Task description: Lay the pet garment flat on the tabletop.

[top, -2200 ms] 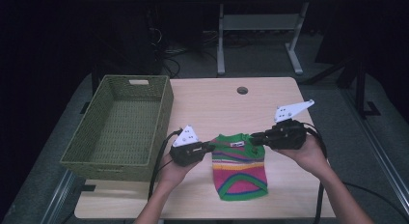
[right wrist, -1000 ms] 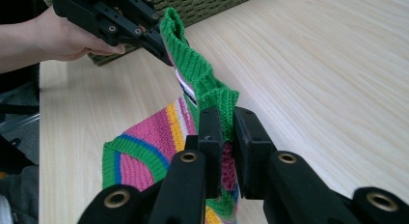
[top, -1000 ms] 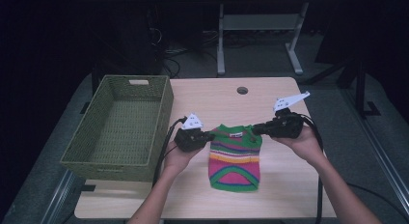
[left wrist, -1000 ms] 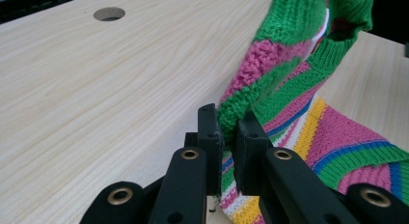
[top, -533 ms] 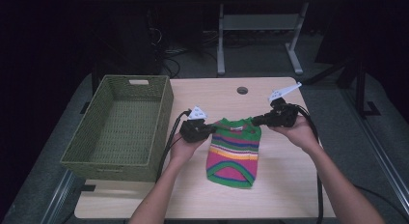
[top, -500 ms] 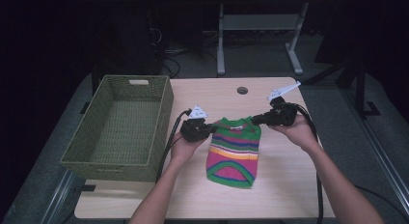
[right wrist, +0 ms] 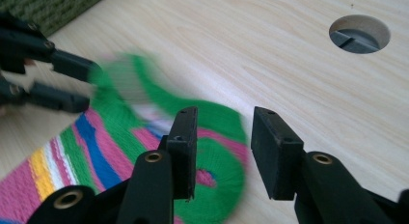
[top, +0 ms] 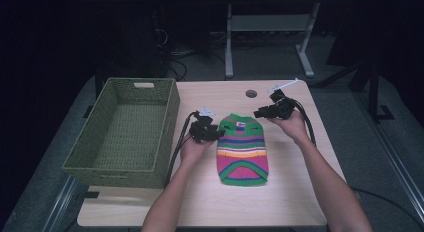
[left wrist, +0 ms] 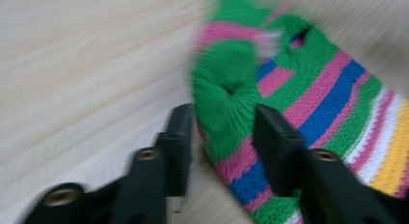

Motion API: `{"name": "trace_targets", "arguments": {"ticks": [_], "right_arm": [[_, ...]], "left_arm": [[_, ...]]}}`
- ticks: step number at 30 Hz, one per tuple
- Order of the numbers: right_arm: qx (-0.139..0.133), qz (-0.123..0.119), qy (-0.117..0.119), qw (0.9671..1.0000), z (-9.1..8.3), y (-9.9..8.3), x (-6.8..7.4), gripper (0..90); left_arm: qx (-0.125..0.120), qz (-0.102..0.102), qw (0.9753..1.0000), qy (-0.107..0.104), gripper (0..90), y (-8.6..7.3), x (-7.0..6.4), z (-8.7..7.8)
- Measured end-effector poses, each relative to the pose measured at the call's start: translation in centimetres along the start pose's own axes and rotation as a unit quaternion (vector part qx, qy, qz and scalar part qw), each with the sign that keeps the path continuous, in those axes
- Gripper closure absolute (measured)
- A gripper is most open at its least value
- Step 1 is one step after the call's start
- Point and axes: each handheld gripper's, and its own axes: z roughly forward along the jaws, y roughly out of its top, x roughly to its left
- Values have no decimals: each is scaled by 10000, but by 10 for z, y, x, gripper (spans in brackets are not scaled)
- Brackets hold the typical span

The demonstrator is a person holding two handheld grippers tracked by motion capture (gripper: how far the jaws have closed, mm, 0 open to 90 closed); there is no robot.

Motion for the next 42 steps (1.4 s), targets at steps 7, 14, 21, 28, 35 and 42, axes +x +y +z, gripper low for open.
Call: {"name": "trace_targets", "arguments": {"ticks": [7,14,21,28,35,42], "right_arm": [[95,7,164,9998,-6,-17,10,568],[411,-234,325,9984,-10,-47,29,619],[794,-477,479,9945,-2,-70,39,819],[807,-453,445,9947,3,-78,39,849],[742,-360,502,9953,-1,-87,40,848],[580,-255,674,9957,-6,-88,39,747]], "left_arm": [[42,103,9999,9,525,-9,-7,-11],[79,271,9993,-239,579,-20,-22,-23],[456,756,9950,-458,860,-27,-36,-21],[515,756,9944,-530,885,-30,-39,-17],[482,743,9946,-543,849,-33,-44,-19],[404,713,9953,-515,762,-31,-45,-25]]}}
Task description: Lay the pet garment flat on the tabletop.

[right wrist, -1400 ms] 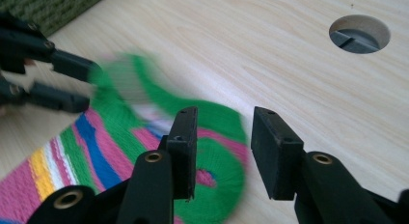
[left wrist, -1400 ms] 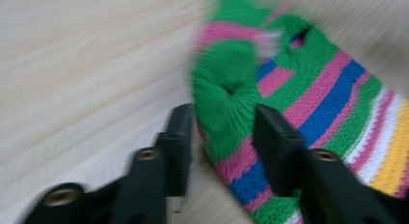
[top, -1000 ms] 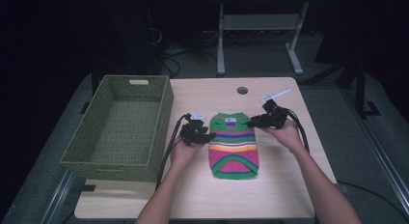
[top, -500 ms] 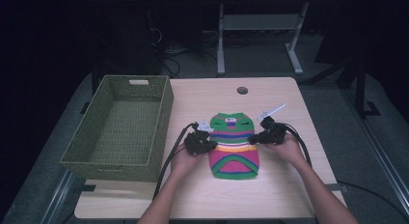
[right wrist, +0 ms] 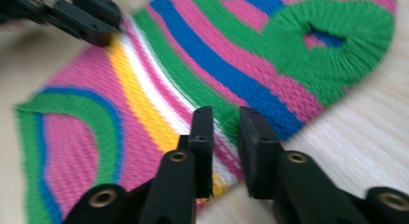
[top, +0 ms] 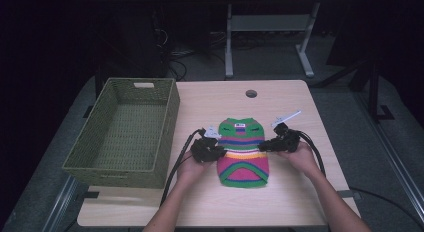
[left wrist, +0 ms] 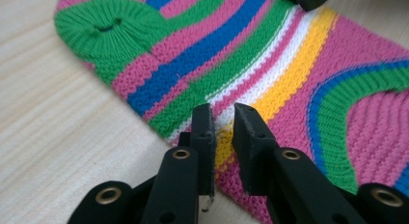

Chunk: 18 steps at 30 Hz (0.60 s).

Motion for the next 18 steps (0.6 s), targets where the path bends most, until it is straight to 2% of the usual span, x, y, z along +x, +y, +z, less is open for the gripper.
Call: {"name": "trace_targets", "arguments": {"ticks": [1,4,7,9,13,18], "right_arm": [[-84,-8,127,9999,-2,0,0,744],[-141,13,142,9998,-4,1,-2,705],[-245,53,215,9995,-7,1,-4,641],[-336,116,343,9988,-9,0,-5,603],[-389,90,417,9983,-12,0,-5,546],[-415,46,444,9981,-17,-1,-5,521]], "left_arm": [[8,-10,10000,10,735,1,0,-1],[2,-44,10000,-41,687,1,3,-4],[-132,-192,9996,-127,648,-1,5,-8],[-228,-283,9992,-150,629,-2,4,-11],[-292,-272,9991,-123,588,-1,3,-17],[-333,-268,9990,-112,545,-1,3,-18]]}}
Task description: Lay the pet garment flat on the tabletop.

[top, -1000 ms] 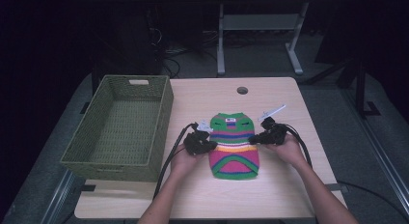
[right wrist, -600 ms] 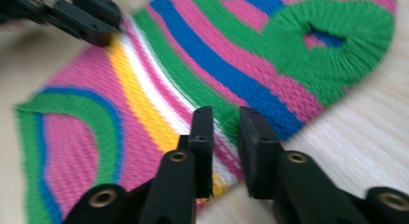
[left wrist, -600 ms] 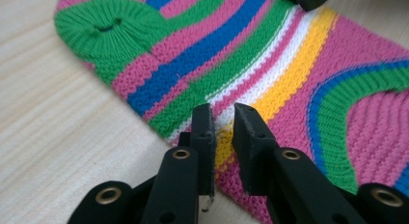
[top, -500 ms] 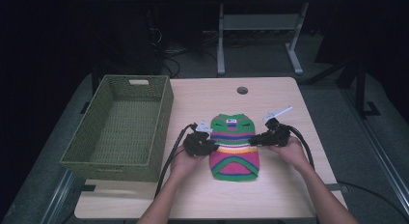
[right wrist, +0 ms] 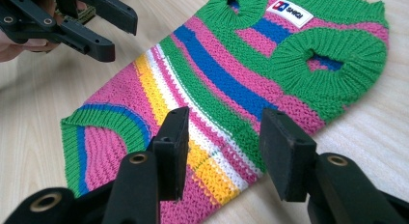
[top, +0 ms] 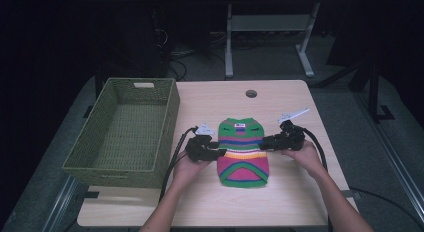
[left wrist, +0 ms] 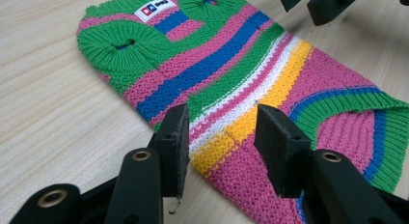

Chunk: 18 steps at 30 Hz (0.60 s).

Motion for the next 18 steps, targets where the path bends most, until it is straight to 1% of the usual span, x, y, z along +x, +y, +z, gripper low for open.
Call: {"name": "trace_targets", "arguments": {"ticks": [2,3,5,7,9,12,13,15,18], "right_arm": [[-1,30,1,10000,-1,-1,-1,508],[6,54,11,10000,-2,-1,-2,501],[-8,33,12,10000,-4,-2,-3,492],[-6,72,1,10000,-7,-4,-3,477],[1,72,-25,10000,-12,-6,-3,461],[-57,60,-37,10000,-17,-8,-3,442],[-52,107,-40,9999,-20,-9,-3,431],[-48,130,-36,9999,-22,-10,-3,427],[-79,93,-45,9999,-26,-11,-3,414]], "left_arm": [[15,-50,10000,-5,520,0,1,0],[33,-37,10000,-4,510,-1,1,-1],[20,-59,10000,-29,492,-1,2,-2],[14,-46,10000,-6,466,0,1,-3],[-39,-107,9999,-11,436,0,-2,-3],[-41,-69,10000,22,389,1,-4,-4],[-43,-64,10000,24,375,1,-4,-4],[-37,-58,10000,38,362,1,-4,-4],[-20,-82,10000,49,351,1,-4,-4]]}}
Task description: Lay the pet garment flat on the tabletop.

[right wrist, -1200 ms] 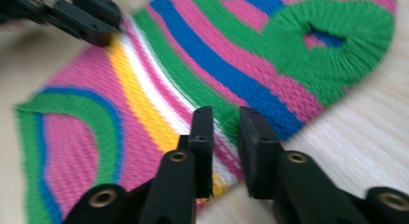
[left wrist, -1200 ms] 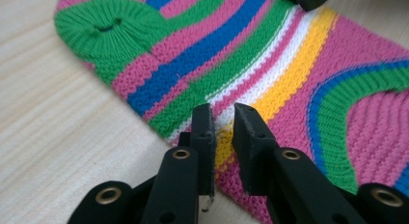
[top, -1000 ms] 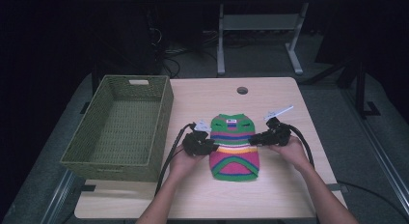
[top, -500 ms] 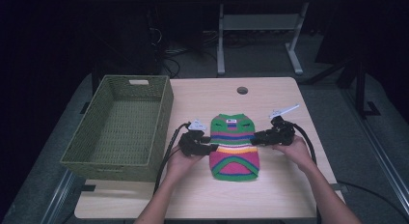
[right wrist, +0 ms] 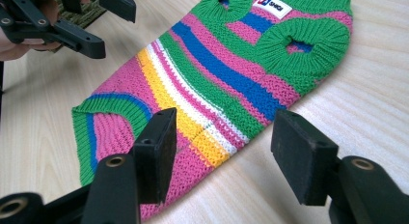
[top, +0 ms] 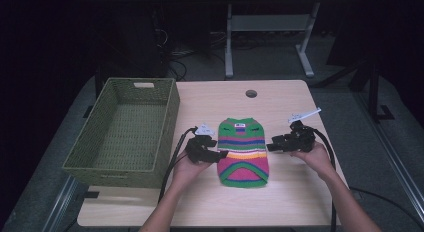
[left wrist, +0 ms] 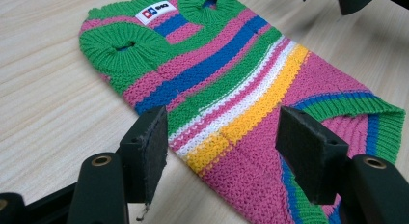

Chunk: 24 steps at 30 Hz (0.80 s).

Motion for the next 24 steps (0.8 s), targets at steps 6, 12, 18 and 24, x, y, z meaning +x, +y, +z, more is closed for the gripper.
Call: {"name": "trace_targets", "arguments": {"ticks": [6,12,18,24], "right_arm": [[24,-16,-6,10000,-4,-1,3,399],[102,-83,-17,9999,-8,-2,6,391],[122,-75,-32,9999,-8,-7,7,380],[95,13,-101,9999,-13,-13,3,360]], "left_arm": [[-3,26,10000,2,338,-1,-1,-3],[-43,-33,10000,10,308,-4,-3,-5],[4,46,10000,18,277,-4,-5,-8],[-46,-25,10000,41,238,-6,-5,-9]]}}
